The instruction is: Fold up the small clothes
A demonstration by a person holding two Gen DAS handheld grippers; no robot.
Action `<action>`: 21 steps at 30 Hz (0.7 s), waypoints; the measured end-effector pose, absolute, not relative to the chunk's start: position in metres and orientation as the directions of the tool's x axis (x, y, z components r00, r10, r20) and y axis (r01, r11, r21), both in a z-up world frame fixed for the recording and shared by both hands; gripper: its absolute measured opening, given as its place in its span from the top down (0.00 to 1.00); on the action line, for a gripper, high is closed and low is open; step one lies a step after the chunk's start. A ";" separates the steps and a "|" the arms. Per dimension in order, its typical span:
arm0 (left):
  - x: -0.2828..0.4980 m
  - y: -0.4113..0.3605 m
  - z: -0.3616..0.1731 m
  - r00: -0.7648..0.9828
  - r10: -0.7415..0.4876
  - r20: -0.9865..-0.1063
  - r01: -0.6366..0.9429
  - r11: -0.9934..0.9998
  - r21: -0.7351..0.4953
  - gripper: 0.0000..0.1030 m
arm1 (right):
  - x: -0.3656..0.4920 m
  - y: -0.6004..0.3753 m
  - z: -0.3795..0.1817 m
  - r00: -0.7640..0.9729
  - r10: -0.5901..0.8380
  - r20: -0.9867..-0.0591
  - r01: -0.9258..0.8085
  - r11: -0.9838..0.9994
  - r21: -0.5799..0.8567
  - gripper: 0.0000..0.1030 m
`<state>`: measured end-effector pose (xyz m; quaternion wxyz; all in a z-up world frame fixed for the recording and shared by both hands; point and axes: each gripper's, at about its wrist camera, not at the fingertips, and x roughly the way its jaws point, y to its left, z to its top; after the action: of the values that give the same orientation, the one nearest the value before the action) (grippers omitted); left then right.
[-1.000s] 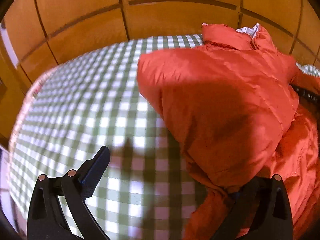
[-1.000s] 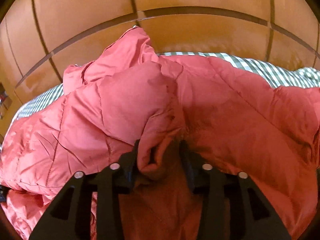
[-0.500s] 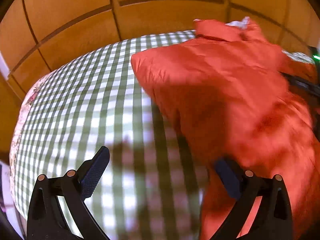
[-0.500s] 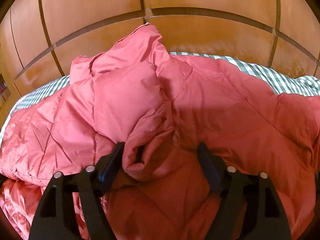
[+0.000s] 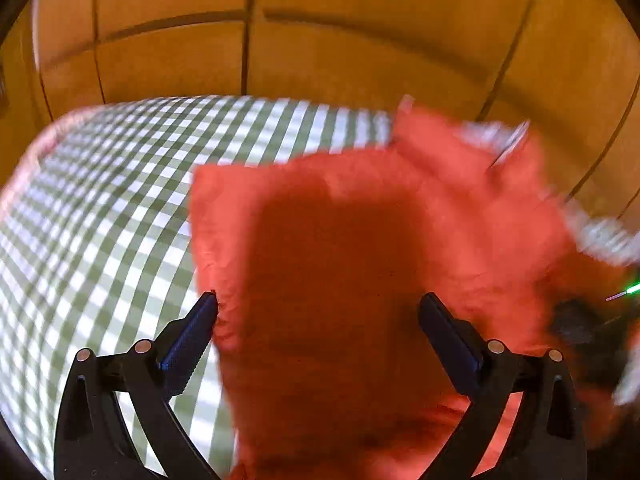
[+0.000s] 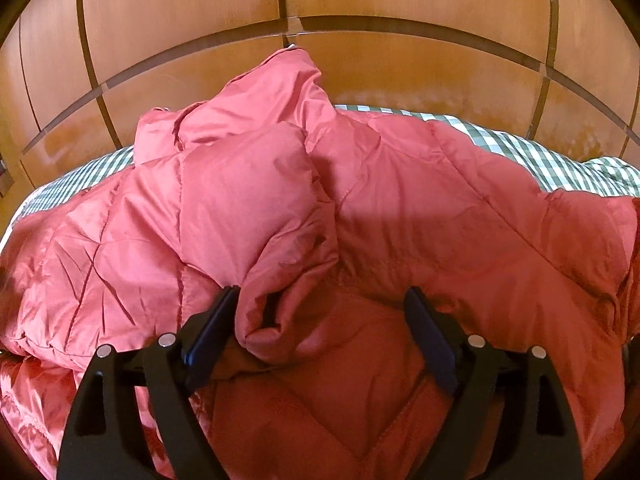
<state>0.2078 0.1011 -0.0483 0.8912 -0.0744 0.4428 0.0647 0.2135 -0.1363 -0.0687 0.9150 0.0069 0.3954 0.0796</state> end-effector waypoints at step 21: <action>0.270 0.109 -0.084 0.606 0.076 -0.792 -0.150 0.989 -0.019 0.03 | 0.240 -0.146 -0.060 0.633 0.161 -0.757 -0.086 0.987 0.138 0.04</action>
<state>0.2702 0.1092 -0.0843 0.8952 -0.0418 0.4392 0.0631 0.2402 -0.1464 -0.0605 0.9024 0.0446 0.4230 0.0684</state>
